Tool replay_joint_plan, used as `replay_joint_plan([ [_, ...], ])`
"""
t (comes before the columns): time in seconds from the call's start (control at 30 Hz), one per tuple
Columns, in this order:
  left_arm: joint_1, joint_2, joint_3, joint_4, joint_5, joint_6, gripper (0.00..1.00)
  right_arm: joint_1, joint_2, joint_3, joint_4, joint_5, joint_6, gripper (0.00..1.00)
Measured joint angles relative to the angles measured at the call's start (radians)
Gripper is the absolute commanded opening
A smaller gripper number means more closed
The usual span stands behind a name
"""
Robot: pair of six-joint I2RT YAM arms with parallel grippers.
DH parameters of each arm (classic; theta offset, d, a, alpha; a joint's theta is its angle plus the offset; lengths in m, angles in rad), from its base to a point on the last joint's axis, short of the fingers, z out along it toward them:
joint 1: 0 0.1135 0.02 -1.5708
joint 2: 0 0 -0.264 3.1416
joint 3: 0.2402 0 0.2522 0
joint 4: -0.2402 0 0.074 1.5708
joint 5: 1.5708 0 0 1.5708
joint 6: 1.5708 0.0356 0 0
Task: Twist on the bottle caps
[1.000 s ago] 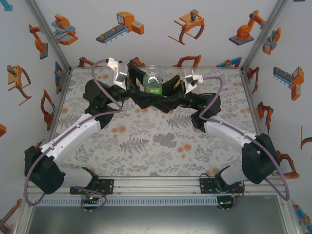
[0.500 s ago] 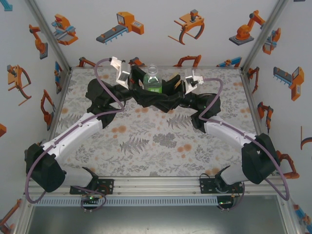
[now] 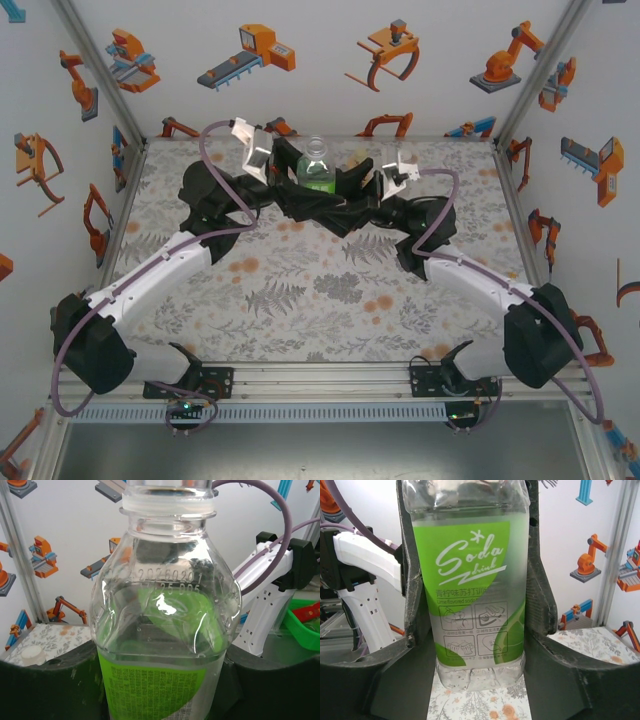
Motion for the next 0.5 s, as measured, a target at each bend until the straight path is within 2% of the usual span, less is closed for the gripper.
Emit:
replay_joint_plan([
  [0.1, 0.005, -0.019, 0.000, -0.049, -0.011, 0.035, 0.40, 0.000, -0.017, -0.027, -0.036, 0.017, -0.026, 0.62],
  [0.27, 0.031, -0.061, 0.010, -0.170, -0.026, 0.096, 0.30, 0.000, -0.050, -0.066, -0.101, 0.042, -0.068, 0.62],
  [0.5, 0.128, -0.119, 0.040, -0.358, -0.026, 0.133, 0.17, 0.000, -0.113, -0.105, -0.272, 0.101, -0.123, 0.62],
])
